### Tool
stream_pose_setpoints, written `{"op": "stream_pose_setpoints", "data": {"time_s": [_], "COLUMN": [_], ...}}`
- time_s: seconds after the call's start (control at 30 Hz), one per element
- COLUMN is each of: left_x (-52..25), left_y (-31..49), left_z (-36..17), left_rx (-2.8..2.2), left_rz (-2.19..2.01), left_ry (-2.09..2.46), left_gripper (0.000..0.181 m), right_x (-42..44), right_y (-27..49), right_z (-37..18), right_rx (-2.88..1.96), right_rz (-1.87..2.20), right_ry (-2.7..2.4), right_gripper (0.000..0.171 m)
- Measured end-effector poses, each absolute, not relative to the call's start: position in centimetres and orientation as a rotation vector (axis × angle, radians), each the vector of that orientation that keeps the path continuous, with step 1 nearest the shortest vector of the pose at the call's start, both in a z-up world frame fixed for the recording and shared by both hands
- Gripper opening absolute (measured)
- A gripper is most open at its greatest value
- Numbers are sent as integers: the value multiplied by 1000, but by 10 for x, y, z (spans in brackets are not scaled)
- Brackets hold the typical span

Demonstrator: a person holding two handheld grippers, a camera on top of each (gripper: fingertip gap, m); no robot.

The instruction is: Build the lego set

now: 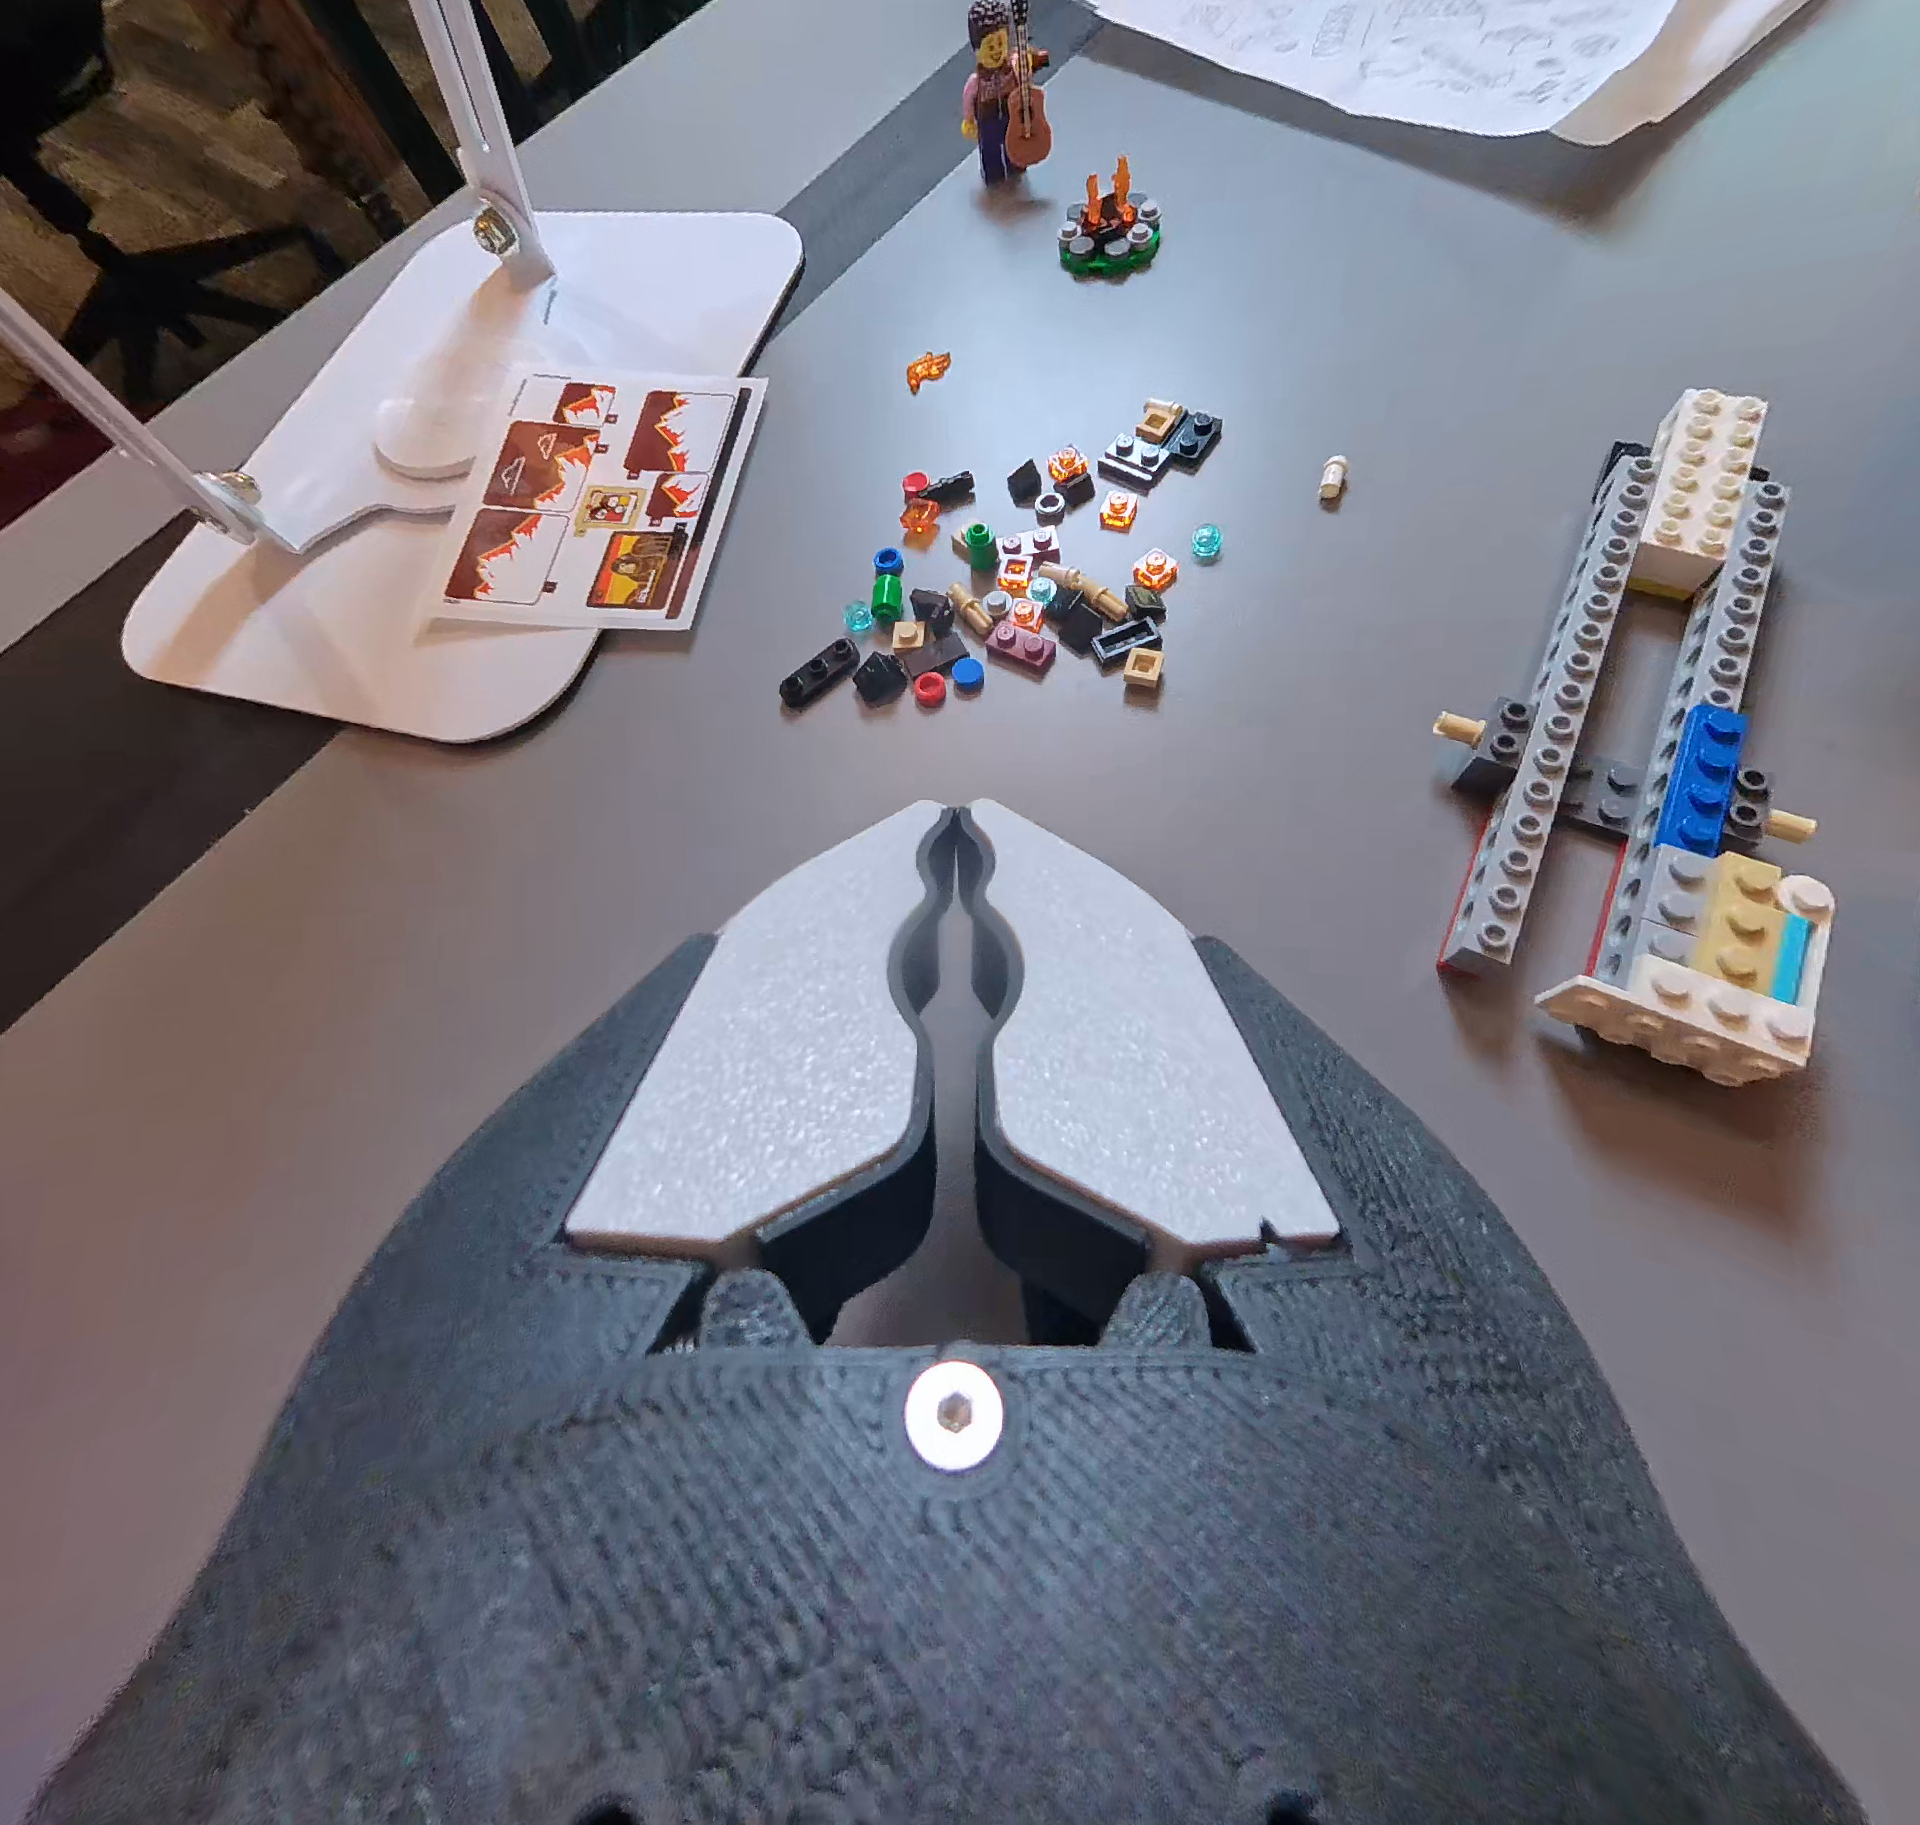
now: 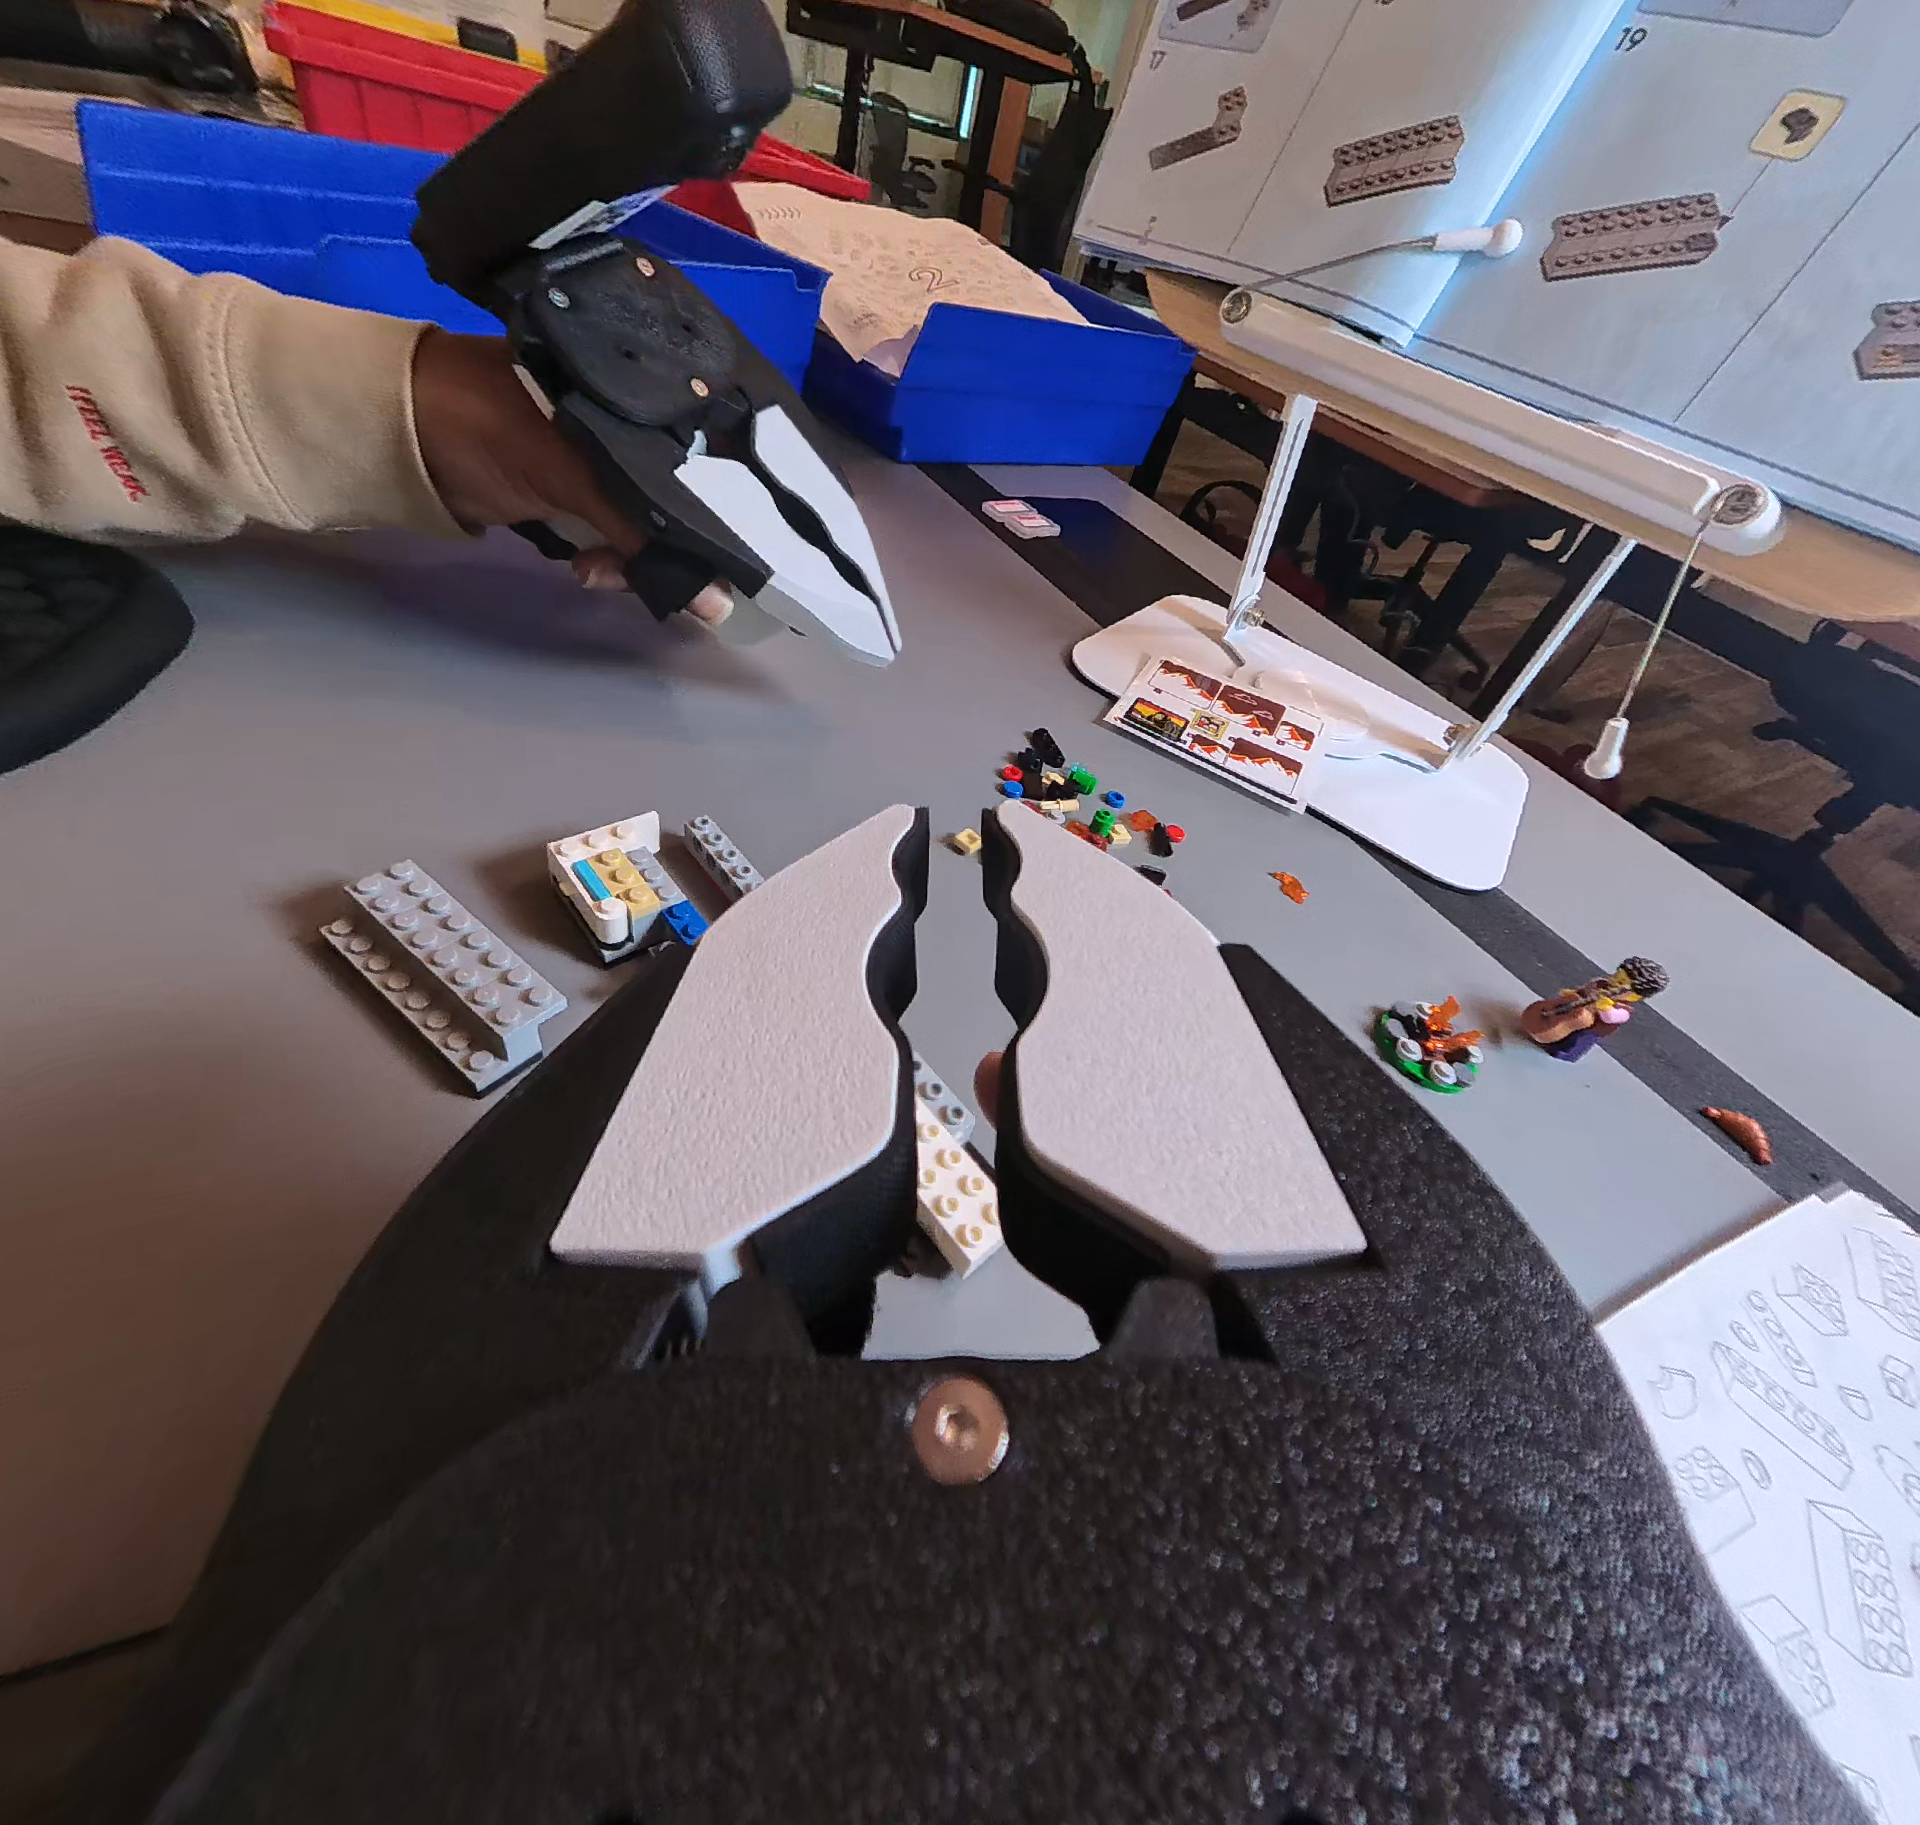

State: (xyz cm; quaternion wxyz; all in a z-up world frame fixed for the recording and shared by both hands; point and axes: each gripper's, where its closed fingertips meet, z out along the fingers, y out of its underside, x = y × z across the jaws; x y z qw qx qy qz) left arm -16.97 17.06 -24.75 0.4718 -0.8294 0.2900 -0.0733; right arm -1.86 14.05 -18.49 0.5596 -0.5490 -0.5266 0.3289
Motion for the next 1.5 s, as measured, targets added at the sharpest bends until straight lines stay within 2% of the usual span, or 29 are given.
{"op": "stream_pose_setpoints", "data": {"time_s": [0.13,0.23,0.37,1.03,1.27,1.5], "left_x": [-175,-170,-171,-154,-163,-119], "left_y": [172,180,199,231,193,109], "left_z": [-252,-261,-271,-284,-264,-227], "left_rx": [-2041,-2091,-2127,-2195,-2090,-1929], "left_rz": [-159,-230,-202,-271,-174,-302], "left_ry": [683,670,694,1142,1042,978], "left_gripper": [0,13,19,11,10,11], "right_x": [-21,-22,-22,-19,-20,-24], "right_y": [137,134,133,140,137,130], "right_z": [-185,-185,-185,-190,-191,-197], "right_rx": [-1287,-1281,-1277,-1291,-1286,-1287], "right_rz": [773,765,755,750,759,763], "right_ry": [-1252,-1261,-1266,-1279,-1290,-1321], "right_gripper": [9,9,9,9,9,9]}}
